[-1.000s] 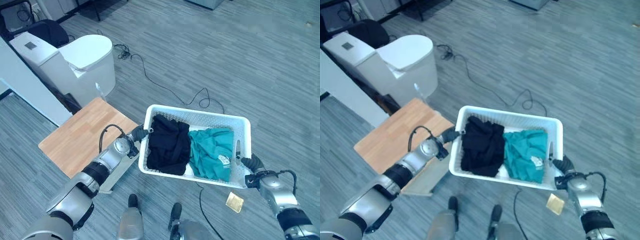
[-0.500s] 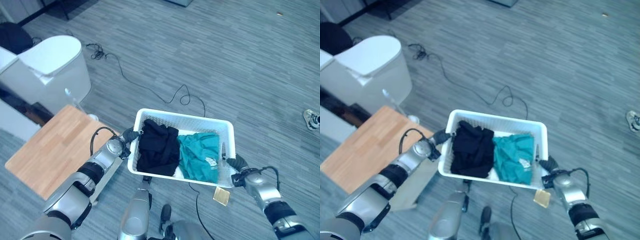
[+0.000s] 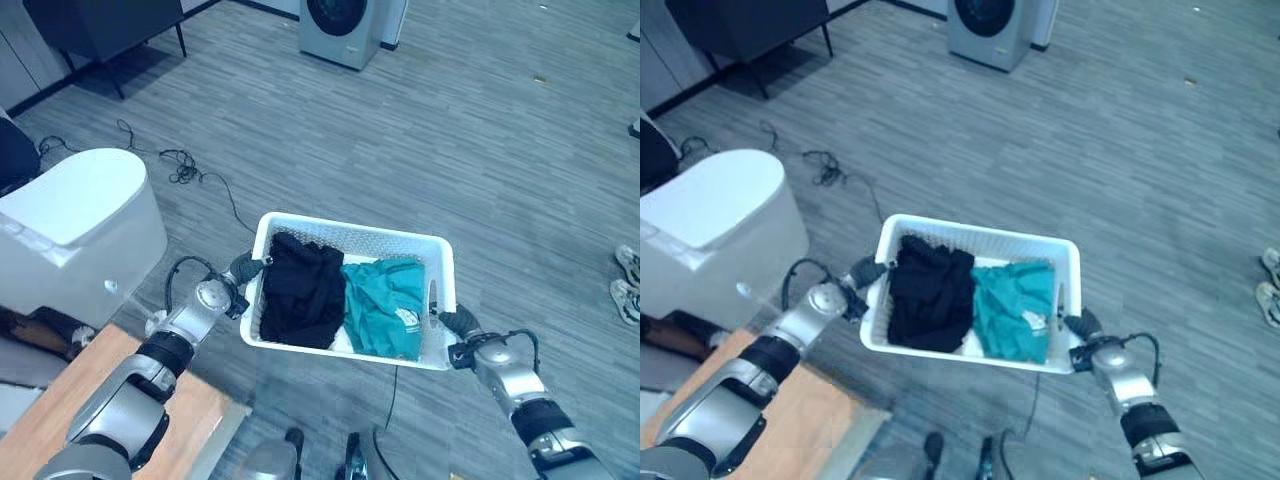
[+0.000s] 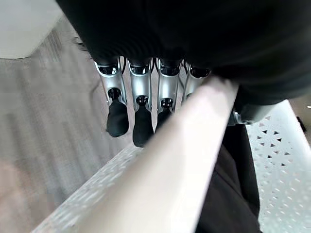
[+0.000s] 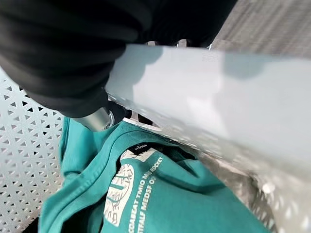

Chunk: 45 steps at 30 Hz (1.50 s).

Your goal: Grab the laundry basket,head to the washer,open it,put in the laundry and shut it.

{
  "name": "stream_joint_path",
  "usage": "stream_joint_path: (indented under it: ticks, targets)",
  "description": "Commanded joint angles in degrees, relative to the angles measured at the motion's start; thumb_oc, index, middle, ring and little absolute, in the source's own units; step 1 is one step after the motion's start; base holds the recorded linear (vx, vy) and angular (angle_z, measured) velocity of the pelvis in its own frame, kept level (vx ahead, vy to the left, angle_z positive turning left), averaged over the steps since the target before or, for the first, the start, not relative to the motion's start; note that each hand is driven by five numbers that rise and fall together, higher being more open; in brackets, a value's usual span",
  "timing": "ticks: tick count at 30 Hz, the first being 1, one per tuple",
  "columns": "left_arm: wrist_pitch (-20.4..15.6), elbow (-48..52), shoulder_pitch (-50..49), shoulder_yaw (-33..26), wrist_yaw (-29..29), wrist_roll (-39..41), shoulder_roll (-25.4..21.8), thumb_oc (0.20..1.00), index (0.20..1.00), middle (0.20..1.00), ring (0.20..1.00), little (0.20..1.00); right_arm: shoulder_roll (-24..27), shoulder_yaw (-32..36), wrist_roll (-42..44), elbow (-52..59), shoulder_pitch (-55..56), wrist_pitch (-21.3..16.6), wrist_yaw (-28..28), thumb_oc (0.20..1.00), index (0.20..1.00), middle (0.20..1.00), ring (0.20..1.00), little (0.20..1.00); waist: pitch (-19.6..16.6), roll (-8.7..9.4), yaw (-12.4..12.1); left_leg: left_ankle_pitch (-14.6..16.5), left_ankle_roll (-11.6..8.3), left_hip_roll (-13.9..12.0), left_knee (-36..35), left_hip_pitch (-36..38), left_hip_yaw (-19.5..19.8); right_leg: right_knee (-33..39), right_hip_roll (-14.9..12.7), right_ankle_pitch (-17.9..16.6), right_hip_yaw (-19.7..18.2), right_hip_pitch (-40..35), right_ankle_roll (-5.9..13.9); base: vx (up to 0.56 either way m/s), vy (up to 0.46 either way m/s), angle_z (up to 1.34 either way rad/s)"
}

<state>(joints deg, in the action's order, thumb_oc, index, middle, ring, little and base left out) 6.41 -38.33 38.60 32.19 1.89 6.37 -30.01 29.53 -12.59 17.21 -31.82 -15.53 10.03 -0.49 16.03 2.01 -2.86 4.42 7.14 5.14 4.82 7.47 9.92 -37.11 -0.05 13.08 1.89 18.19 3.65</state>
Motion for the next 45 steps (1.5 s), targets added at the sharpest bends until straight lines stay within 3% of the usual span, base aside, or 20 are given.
stream_joint_path:
  ticks: [1, 5, 10, 13, 14, 15, 16, 17, 19, 22, 24, 25, 26, 29, 35, 38, 41, 42, 44, 45]
  targets:
    - [-2.1, -4.1, 5.0, -2.2, -3.1, 0.5, -1.9, 0.200, 0.200, 0.200, 0.200, 0.200, 4.6, 4.5, 5.6, 3.5, -1.8, -5.6, 3.4, 0.200, 0.200, 0.200, 0.200, 0.200, -3.8, 0.00, 1.6, 2.4, -3.89, 0.4, 4.0, -5.5, -3.9, 24.7, -3.2, -13.0, -2.4, -6.3, 4.86, 0.44, -0.173, 0.94]
    - [-2.4, -4.8, 4.7, -2.6, -3.3, -1.2, -1.0, 0.200, 0.200, 0.200, 0.200, 0.200, 5.2, 5.2, 5.1, 4.6, -1.1, -5.3, 3.6, 0.200, 0.200, 0.200, 0.200, 0.200, -3.4, -0.79, 3.8, 7.1, -5.15, 0.0, 4.0, 0.6, -1.4, 38.6, -6.9, -19.3, 1.1, -0.7, 7.33, 0.47, -0.150, 0.80]
    - [-2.7, -5.5, 3.6, -3.2, -3.5, -2.3, -0.7, 0.200, 0.200, 0.200, 0.200, 0.200, 5.8, 6.0, 4.5, 5.5, 0.5, -5.1, 4.1, 0.200, 0.200, 0.200, 0.200, 0.200, -6.5, -0.63, 5.5, 9.5, -7.18, -3.0, 4.2, 7.3, -0.9, 35.4, -6.7, -23.2, 2.1, -4.0, 6.84, 0.48, -0.212, 0.42]
    - [-3.0, -5.9, 2.8, -3.6, -3.3, -1.5, -0.3, 0.200, 0.200, 0.200, 0.200, 0.200, 6.3, 5.7, 5.3, 5.1, 0.7, -5.2, 4.1, 0.200, 0.200, 0.200, 0.200, 0.200, -7.9, -1.61, 6.2, 4.5, -9.21, -6.4, 9.4, 7.1, -1.8, 32.9, -5.0, -21.9, 3.7, -5.6, 5.26, 0.39, -0.258, 0.26]
    - [-3.0, -5.7, 2.4, -3.6, -3.1, -1.2, -0.7, 0.200, 0.200, 0.200, 0.200, 0.200, 6.4, 5.9, 5.7, 4.9, 0.8, -5.1, 4.0, 0.200, 0.200, 0.200, 0.200, 0.200, -8.1, -1.51, 6.4, 0.6, -10.03, -8.4, 15.9, 4.5, -3.4, 32.5, -5.0, -21.2, 4.5, -7.0, 4.47, 0.36, -0.384, 0.09]
    - [-2.4, -4.9, 2.0, -3.5, -2.9, -0.5, -1.4, 0.200, 0.200, 0.200, 0.200, 0.200, 6.6, 5.7, 7.1, 4.8, 1.2, -5.3, 3.4, 0.200, 0.200, 0.200, 0.200, 0.200, -8.1, -0.58, 5.7, -6.1, -9.61, -11.9, 30.5, -1.3, -7.0, 33.7, -3.8, -19.4, 5.8, -11.3, 1.64, 0.36, -0.380, 0.29]
    - [-2.4, -4.9, 2.0, -3.5, -2.9, -0.5, -1.4, 0.200, 0.200, 0.200, 0.200, 0.200, 6.6, 5.7, 7.1, 4.8, 1.2, -5.3, 3.4, 0.200, 0.200, 0.200, 0.200, 0.200, -8.1, -0.65, 5.8, -6.0, -9.62, -11.9, 30.7, -1.4, -7.0, 33.8, -3.7, -19.4, 5.9, -11.3, 1.63, 0.43, -0.565, 0.32]
    - [-2.2, -4.3, 1.9, -3.9, -2.9, -0.7, -1.8, 0.200, 0.200, 0.200, 0.200, 0.200, 6.9, 6.3, 7.7, 5.7, 1.7, -5.4, 2.6, 0.200, 0.200, 0.200, 0.200, 0.200, -7.2, 0.48, 4.8, -9.8, -9.16, -14.7, 40.6, -6.2, -10.3, 35.9, -2.1, -18.2, 6.8, -15.1, -0.78, 0.27, -0.408, 0.12]
    - [-2.0, -4.0, 2.7, -3.7, -3.1, -0.8, -1.5, 0.200, 0.200, 0.200, 0.200, 0.200, 7.2, 6.0, 7.6, 5.6, 1.3, -5.6, 1.7, 0.200, 0.200, 0.200, 0.200, 0.200, -6.3, 0.71, 3.4, -9.7, -8.81, -17.1, 43.6, -9.5, -14.1, 38.2, -0.7, -16.6, 7.9, -18.5, -1.81, 0.34, -0.379, -0.12]
    - [-2.0, -4.5, 4.5, -2.6, -3.3, -0.7, -0.3, 0.200, 0.200, 0.200, 0.200, 0.200, 8.0, 6.6, 7.0, 5.9, 2.2, -5.2, 1.2, 0.200, 0.200, 0.200, 0.200, 0.200, -4.7, 1.06, 1.5, -7.3, -8.79, -15.8, 38.8, -16.5, -16.0, 39.2, -0.4, -14.9, 7.4, -21.9, -1.65, 0.27, -0.073, -0.04]
    - [-2.4, -4.8, 5.7, -1.7, -3.2, -0.7, 0.2, 0.200, 0.200, 0.200, 0.200, 0.200, 7.9, 6.9, 6.8, 6.3, 2.8, -5.7, 1.1, 0.200, 0.200, 0.200, 0.200, 0.200, -3.6, 0.81, -0.4, -6.3, -9.19, -13.2, 23.5, -19.9, -16.0, 39.1, -0.5, -13.6, 7.3, -24.2, -0.49, 0.26, 0.032, -0.12]
    - [-2.4, -4.9, 5.8, -1.6, -3.2, -0.7, 0.2, 0.200, 0.200, 0.200, 0.200, 0.200, 7.9, 6.9, 6.8, 6.3, 2.7, -5.7, 1.1, 0.200, 0.200, 0.200, 0.200, 0.200, -3.6, 1.17, -0.4, -6.9, -9.10, -12.8, 22.6, -19.6, -16.2, 39.1, -0.8, -13.6, 7.3, -24.1, -0.46, 0.30, 0.085, -0.14]
    - [-2.7, -5.4, 6.3, -0.9, -3.3, -0.6, 0.1, 0.200, 0.200, 0.200, 0.200, 0.200, 7.6, 6.6, 6.5, 5.6, 2.4, -6.1, 1.0, 0.200, 0.200, 0.200, 0.200, 0.200, -3.6, -0.04, -1.8, -9.5, -9.97, -11.7, 9.7, -20.6, -14.0, 38.9, 0.2, -12.5, 7.4, -25.7, 0.03, 0.22, 0.054, -0.21]
    - [-2.9, -6.0, 7.0, -0.1, -3.2, -0.4, 0.0, 0.200, 0.200, 0.200, 0.200, 0.200, 6.5, 6.0, 6.7, 3.8, 1.5, -6.8, 0.4, 0.200, 0.200, 0.200, 0.200, 0.200, -3.3, -0.83, -3.6, -13.8, -10.99, -9.4, -3.5, -22.0, -11.8, 37.9, 1.7, -9.6, 6.6, -28.4, -0.28, 0.41, 0.054, -0.37]
    - [-2.9, -5.7, 6.0, -0.4, -2.8, 0.3, -0.8, 0.200, 0.200, 0.200, 0.200, 0.200, 4.0, 3.9, 6.1, 1.3, -0.9, -6.5, 0.3, 0.200, 0.200, 0.200, 0.200, 0.200, -4.8, -0.89, -5.7, -15.9, -10.42, -8.9, -6.2, -21.8, -11.0, 34.7, 2.9, -3.4, 2.3, -33.3, -1.09, 0.42, 0.084, -0.37]
    - [-3.1, -5.8, 5.6, -0.4, -2.7, -0.3, -1.1, 0.200, 0.200, 0.200, 0.200, 0.200, 3.4, 4.4, 5.8, 0.3, -0.9, -6.3, 0.5, 0.200, 0.200, 0.200, 0.200, 0.200, -6.8, 0.20, -6.0, -15.8, -9.23, -8.4, -2.4, -21.2, -12.1, 31.4, 1.1, -1.3, 1.6, -35.1, -0.10, 0.46, 0.157, -0.37]
    - [-3.2, -6.2, 5.8, 0.0, -2.7, -0.7, -1.5, 0.200, 0.200, 0.200, 0.200, 0.200, 3.2, 4.9, 5.3, -0.3, -0.5, -6.1, 0.9, 0.200, 0.200, 0.200, 0.200, 0.200, -8.1, 1.45, -5.9, -13.3, -7.87, -7.0, 0.5, -20.9, -13.0, 26.2, -1.0, -3.2, 1.6, -34.2, 1.70, 0.34, 0.146, -0.02]
    - [-3.1, -6.2, 6.1, 0.4, -2.9, -0.8, -1.9, 0.200, 0.200, 0.200, 0.200, 0.200, 2.9, 5.0, 4.9, -0.9, -0.5, -5.9, 1.1, 0.200, 0.200, 0.200, 0.200, 0.200, -8.8, 2.58, -5.6, -10.2, -5.84, -5.0, 2.4, -19.4, -14.1, 17.3, -3.4, -9.4, 1.2, -31.3, 4.36, 0.49, 0.254, 0.23]
    - [-3.1, -6.1, 6.1, 0.4, -2.9, -0.7, -1.9, 0.200, 0.200, 0.200, 0.200, 0.200, 2.9, 5.1, 4.6, -1.1, -0.7, -5.8, 1.2, 0.200, 0.200, 0.200, 0.200, 0.200, -9.0, 2.27, -5.5, -9.3, -5.11, -4.8, 2.5, -18.6, -14.3, 12.9, -3.7, -12.5, 1.1, -29.4, 5.32, 0.26, 0.162, -0.02]
    - [-2.9, -5.7, 6.2, 0.4, -2.9, -0.7, -1.8, 0.200, 0.200, 0.200, 0.200, 0.200, 2.7, 5.2, 4.2, -1.3, -1.2, -5.7, 1.3, 0.200, 0.200, 0.200, 0.200, 0.200, -8.8, 2.01, -5.2, -7.9, -3.99, -4.3, 2.6, -17.1, -14.6, 6.9, -4.4, -17.0, 0.9, -26.8, 6.90, 0.21, 0.152, -0.22]
